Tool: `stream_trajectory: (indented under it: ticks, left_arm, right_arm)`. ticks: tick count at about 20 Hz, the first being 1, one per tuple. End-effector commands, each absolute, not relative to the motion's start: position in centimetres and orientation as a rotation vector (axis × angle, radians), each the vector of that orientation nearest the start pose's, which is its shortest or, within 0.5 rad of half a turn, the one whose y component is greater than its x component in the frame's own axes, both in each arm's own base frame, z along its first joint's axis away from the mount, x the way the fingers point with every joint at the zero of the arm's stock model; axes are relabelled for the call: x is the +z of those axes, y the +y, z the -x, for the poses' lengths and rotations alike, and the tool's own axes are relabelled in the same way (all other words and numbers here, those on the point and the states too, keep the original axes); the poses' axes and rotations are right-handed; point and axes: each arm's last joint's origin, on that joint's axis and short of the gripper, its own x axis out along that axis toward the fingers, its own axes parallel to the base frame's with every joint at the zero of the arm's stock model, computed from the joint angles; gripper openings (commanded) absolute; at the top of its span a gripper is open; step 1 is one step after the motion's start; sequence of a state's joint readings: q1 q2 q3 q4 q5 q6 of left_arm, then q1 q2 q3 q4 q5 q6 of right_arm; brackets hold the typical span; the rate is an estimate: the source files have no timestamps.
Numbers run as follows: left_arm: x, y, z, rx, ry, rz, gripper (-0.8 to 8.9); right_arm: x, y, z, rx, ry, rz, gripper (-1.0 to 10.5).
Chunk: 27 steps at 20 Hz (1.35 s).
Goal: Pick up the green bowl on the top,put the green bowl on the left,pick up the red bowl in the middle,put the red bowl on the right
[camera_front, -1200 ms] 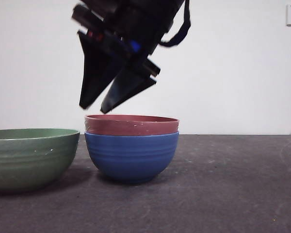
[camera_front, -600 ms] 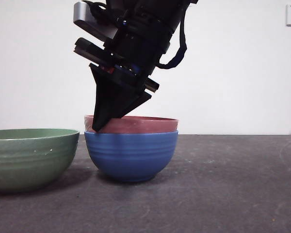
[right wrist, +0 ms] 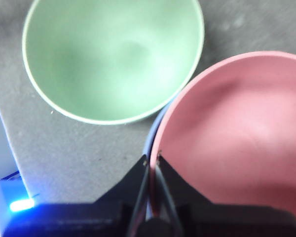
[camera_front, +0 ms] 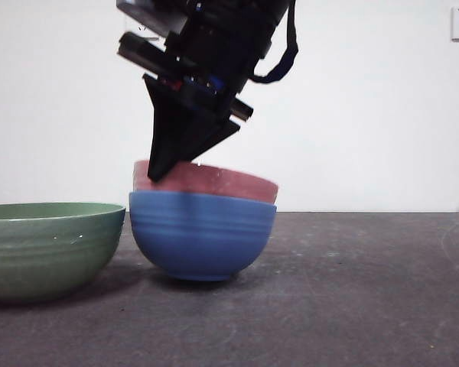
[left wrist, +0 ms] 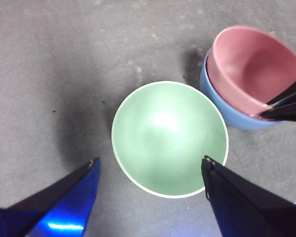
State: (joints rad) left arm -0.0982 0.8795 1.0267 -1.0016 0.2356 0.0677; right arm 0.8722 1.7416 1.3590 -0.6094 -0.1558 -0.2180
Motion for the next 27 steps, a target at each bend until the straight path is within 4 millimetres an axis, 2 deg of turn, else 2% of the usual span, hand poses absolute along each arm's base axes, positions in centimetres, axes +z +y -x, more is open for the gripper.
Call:
stream_trajectory:
  ticks: [1, 7, 11, 13, 15, 17, 21, 27]
  left_arm:
    - [32.9, -2.1, -14.7, -0.347, 0.842, -0.013, 3.45]
    - [32.9, -2.1, -14.7, -0.347, 0.841, -0.013, 3.45]
    - [32.9, -2.1, -14.7, -0.347, 0.841, -0.013, 3.45]
    - [32.9, -2.1, -14.7, -0.348, 0.841, -0.013, 3.45]
    - [32.9, -2.1, -14.7, -0.348, 0.841, -0.013, 3.45]
    - [32.9, -2.1, -14.7, -0.348, 0.841, -0.013, 3.45]
    - [32.9, -2.1, -14.7, -0.349, 0.842, -0.012, 3.45]
    - [32.9, -2.1, -14.7, -0.348, 0.842, -0.012, 3.45]
  right_arm:
    - [25.7, 28.1, -22.9, 1.045, 0.826, 0.550, -0.1]
    - [28.3, 26.3, -22.1, 0.822, 0.759, 0.636, -0.1]
    - [30.6, 22.6, -20.7, 0.596, 0.815, 0.702, -0.1]
    - [30.4, 20.7, -20.4, 0.543, 0.874, 0.668, -0.1]
    - [28.9, 19.3, -20.1, 0.502, 0.922, 0.650, -0.1]
    - [26.7, 18.6, -20.0, 0.476, 0.976, 0.649, -0.1]
    - [22.7, 18.6, -19.8, 0.561, 0.984, 0.566, -0.1]
    - [20.2, 19.3, -20.5, 0.577, 1.007, 0.554, -0.1]
